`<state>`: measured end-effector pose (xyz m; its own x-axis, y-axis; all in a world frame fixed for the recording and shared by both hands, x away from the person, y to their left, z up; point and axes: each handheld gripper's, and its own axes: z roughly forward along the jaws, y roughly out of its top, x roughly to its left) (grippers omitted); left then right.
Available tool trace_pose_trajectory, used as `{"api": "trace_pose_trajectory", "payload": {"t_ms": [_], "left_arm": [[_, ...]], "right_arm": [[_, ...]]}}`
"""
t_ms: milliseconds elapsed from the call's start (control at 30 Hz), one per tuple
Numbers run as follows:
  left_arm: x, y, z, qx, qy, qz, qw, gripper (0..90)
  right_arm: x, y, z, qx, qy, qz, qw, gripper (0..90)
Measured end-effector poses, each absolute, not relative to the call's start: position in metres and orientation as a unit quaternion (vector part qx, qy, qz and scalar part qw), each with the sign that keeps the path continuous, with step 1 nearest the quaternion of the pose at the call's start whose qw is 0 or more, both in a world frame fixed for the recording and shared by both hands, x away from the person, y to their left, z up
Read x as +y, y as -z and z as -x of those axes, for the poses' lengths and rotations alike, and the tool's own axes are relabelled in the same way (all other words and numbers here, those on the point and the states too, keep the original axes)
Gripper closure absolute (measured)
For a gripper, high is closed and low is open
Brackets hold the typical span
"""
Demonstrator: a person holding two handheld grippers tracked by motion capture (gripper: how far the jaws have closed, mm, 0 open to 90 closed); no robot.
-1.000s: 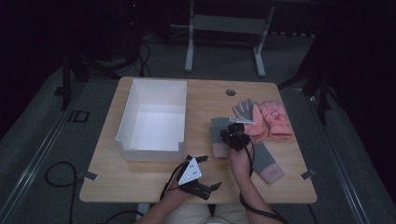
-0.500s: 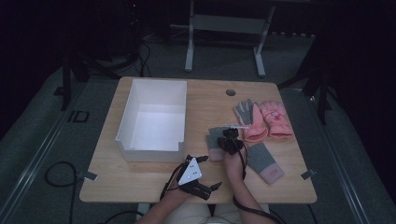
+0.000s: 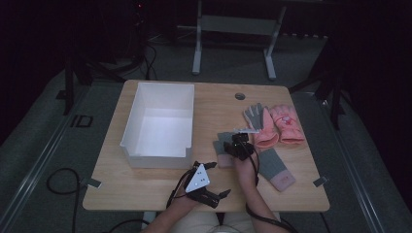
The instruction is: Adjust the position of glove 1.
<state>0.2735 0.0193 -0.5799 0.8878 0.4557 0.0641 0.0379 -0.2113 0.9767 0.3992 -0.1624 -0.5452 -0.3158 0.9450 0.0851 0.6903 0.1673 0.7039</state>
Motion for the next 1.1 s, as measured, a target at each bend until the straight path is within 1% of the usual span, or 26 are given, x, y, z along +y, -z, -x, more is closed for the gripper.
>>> {"api": "trace_pose_trajectory", "payload": {"t_ms": [67,400,533,633,867,900,1000,1100], "left_arm": [[0.019,0.580,-0.274,0.164,-0.172,-0.759,0.606,0.1],[0.019,0.580,-0.274,0.166,-0.170,-0.758,0.607,0.2],[0.019,0.580,-0.274,0.165,-0.171,-0.759,0.606,0.1],[0.019,0.580,-0.274,0.165,-0.172,-0.760,0.605,0.1],[0.019,0.580,-0.274,0.165,-0.172,-0.760,0.605,0.2],[0.019,0.580,-0.274,0.166,-0.172,-0.759,0.605,0.2],[0.019,0.580,-0.274,0.168,-0.172,-0.759,0.606,0.2],[0.019,0.580,-0.274,0.168,-0.173,-0.758,0.606,0.1]], "right_arm": [[-0.173,0.537,-0.402,0.751,-0.337,-0.537,0.186,57.4],[-0.208,0.507,-0.397,0.802,-0.333,-0.452,0.204,59.1],[-0.223,0.499,-0.392,0.811,-0.338,-0.430,0.207,61.7],[-0.246,0.489,-0.383,0.820,-0.339,-0.405,0.219,64.0],[-0.286,0.491,-0.371,0.829,-0.334,-0.392,0.218,66.6],[-0.286,0.491,-0.371,0.829,-0.334,-0.392,0.218,66.6],[-0.305,0.501,-0.362,0.832,-0.324,-0.399,0.211,67.7],[-0.313,0.507,-0.358,0.832,-0.319,-0.405,0.203,66.9]]}}
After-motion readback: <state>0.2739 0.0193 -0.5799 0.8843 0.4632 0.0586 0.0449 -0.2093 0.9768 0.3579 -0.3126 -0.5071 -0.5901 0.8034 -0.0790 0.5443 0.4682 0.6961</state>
